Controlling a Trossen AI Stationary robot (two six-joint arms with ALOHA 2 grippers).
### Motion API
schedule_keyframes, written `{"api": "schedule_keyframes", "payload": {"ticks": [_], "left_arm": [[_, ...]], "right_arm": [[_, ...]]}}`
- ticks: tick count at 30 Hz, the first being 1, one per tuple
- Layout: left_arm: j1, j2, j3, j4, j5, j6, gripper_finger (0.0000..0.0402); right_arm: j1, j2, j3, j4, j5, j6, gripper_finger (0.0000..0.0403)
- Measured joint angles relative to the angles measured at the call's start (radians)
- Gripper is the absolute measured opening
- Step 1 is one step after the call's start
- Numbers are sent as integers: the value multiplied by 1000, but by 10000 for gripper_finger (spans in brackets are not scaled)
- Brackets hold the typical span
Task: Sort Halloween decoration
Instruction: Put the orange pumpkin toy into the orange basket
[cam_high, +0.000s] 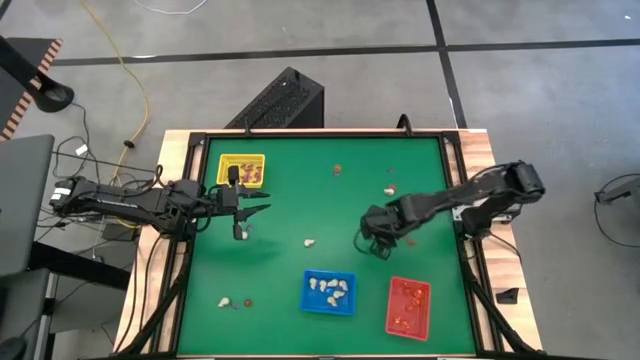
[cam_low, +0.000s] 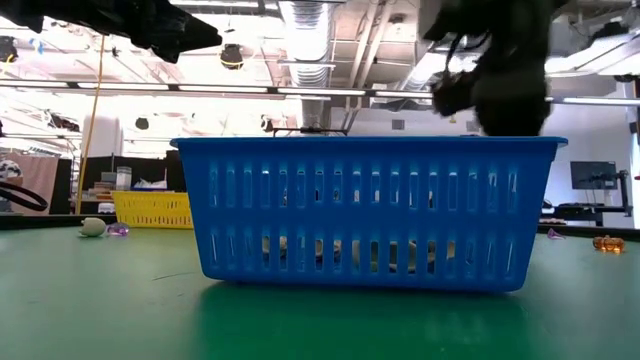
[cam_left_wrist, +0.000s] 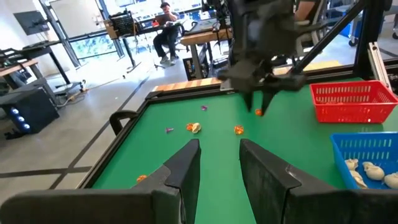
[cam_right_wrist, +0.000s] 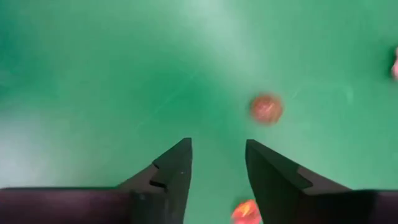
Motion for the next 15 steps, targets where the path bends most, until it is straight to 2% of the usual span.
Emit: {"api": "schedule_keyframes", "payload": {"ticks": [7,15], "left_arm": [[0,0,0,-11,0,0,103],[0,0,0,-27,0,0,103]], "right_arm": [[-142,86,-1,-6,-4,-157,227],[-210,176,-1,7,-30,-239,230]]}}
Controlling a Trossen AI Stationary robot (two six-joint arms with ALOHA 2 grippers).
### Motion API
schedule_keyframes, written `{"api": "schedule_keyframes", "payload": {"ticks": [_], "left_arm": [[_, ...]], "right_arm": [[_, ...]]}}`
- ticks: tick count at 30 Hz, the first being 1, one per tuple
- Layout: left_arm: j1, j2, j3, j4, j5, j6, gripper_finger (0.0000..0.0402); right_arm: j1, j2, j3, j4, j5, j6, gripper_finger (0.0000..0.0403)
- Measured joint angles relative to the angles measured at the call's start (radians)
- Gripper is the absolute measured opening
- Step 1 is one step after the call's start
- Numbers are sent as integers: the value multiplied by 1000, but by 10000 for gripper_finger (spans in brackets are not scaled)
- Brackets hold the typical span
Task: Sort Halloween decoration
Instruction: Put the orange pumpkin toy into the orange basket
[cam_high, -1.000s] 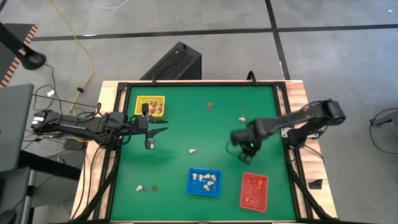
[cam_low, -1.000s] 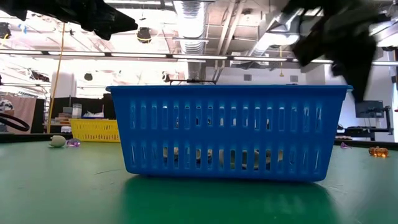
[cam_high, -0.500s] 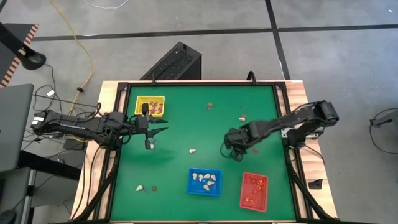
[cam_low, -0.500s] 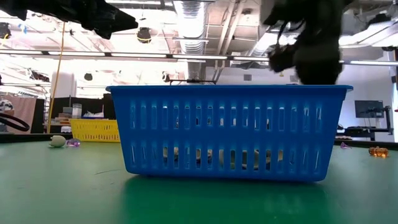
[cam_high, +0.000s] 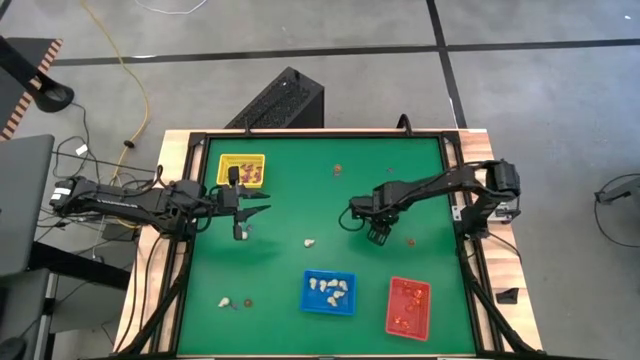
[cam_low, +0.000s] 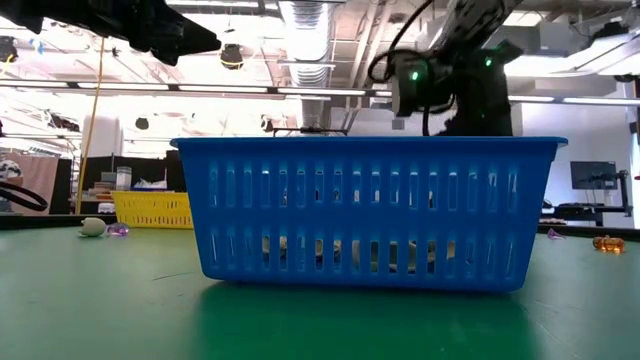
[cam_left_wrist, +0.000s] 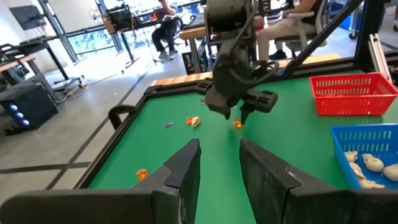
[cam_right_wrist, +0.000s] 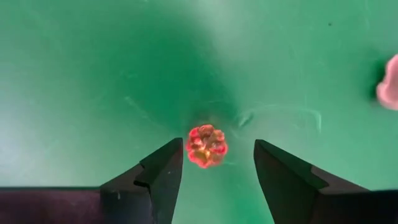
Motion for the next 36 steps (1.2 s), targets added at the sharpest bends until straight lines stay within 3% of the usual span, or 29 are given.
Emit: {"api": "schedule_keyframes", "payload": {"ticks": [12,19,24,32,36], "left_arm": [[0,0,0,-2,-6,-1,103],[0,0,0,-2,-6,-1,103],[0,0,0,-2,-6,-2,103],[0,0,0,-2,-5,-2,103],[0,0,0,-2,-5,0,102]], "right_arm": [[-26,77,3,31,-72,-65,221],[-25,38,-1,16,-84,-61,162],[-14,-22,-1,-13,-155,-22,110],[164,-192,-1,-16,-240,201,67],[281,-241,-1,-20,-103,353,62]]}}
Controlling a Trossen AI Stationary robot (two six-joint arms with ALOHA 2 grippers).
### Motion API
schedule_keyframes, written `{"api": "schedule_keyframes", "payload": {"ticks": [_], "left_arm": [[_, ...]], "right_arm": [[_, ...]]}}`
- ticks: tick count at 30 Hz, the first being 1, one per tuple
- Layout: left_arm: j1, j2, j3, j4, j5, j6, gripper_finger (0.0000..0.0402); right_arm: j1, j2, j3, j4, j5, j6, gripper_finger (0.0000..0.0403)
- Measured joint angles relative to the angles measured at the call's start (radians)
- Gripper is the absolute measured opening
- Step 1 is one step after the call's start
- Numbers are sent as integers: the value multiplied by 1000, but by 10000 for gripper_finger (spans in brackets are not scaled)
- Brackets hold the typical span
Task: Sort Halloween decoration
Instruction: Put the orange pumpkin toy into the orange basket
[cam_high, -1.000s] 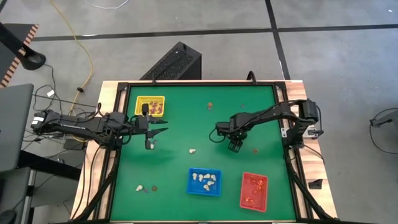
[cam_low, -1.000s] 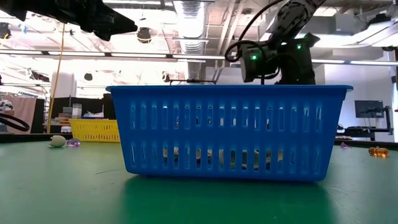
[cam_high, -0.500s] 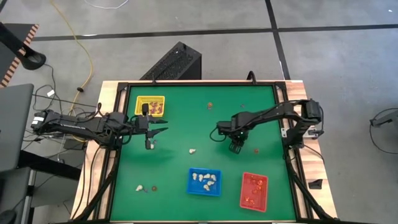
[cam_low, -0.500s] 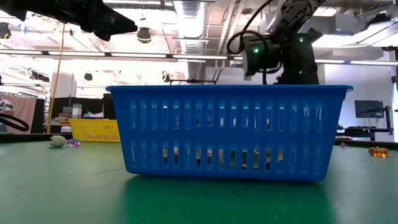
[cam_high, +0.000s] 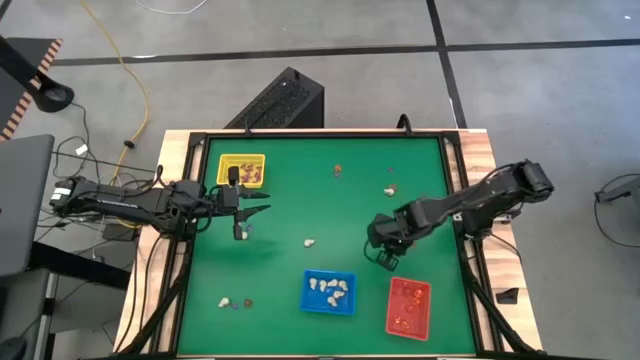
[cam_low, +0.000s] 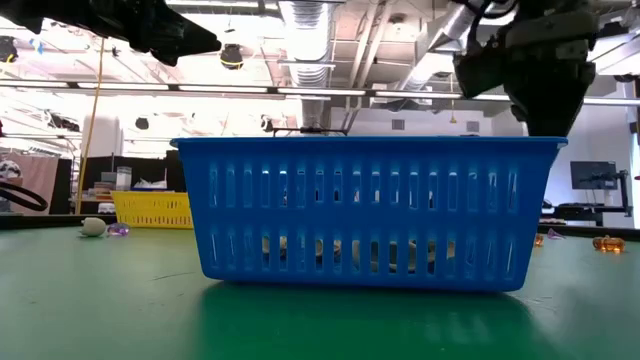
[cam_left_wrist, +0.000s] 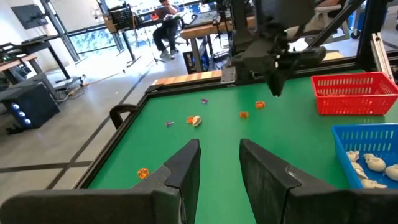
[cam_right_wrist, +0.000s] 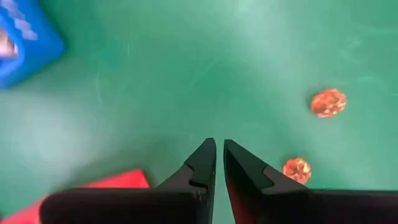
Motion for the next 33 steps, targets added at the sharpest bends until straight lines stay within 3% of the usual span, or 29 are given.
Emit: {"api": "schedule_keyframes", "payload": {"ticks": [3,5,11,23,33], "left_arm": [[0,0,0,0,0,0,102],[0,0,0,0,0,-2,102],[0,0,0,0,1,-10,102],[0,0,0,-5,1,1,102],[0,0,0,-5,1,0,102]], "right_arm": [[22,3,1,-32,104,53,62],[8,20,1,-63,117,44,62],[-93,98,0,-77,49,-146,76],[-252,143,-28,-87,49,-320,197],[-276,143,-148,21,23,-338,206]]}}
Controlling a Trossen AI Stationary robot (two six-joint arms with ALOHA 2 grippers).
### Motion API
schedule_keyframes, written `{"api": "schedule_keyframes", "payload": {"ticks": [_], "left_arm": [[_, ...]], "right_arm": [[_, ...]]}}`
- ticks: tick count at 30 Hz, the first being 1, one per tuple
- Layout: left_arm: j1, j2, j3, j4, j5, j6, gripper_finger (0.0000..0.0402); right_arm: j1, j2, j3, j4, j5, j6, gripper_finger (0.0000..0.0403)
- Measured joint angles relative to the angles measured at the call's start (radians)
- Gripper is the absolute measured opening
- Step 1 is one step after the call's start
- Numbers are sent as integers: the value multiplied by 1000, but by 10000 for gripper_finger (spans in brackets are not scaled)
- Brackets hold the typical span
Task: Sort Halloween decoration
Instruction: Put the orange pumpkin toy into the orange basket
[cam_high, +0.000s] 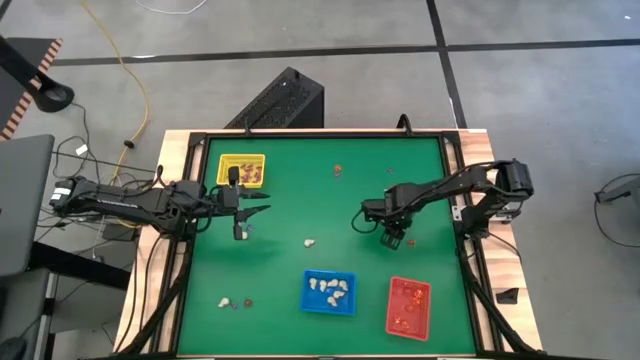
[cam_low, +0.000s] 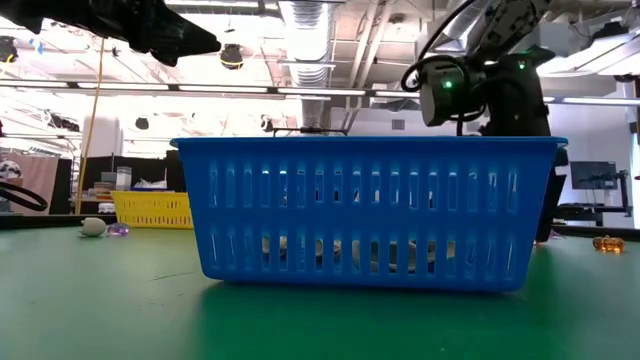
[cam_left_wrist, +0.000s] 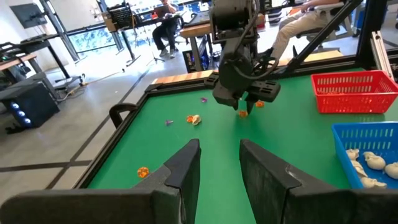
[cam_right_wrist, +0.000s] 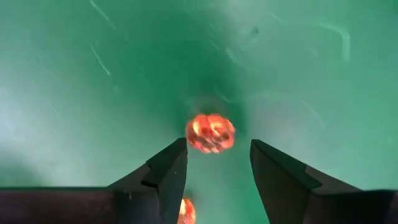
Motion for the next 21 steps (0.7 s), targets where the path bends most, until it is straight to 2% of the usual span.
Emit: {"api": "schedule_keyframes", "payload": {"ticks": [12,21], "left_arm": [[0,0,0,0,0,-5,102],[0,0,0,0,0,-6,102]], "right_arm": [[0,0,-17,85,0,-25,205],[-13,0,-16,78,-2,-24,205]]}}
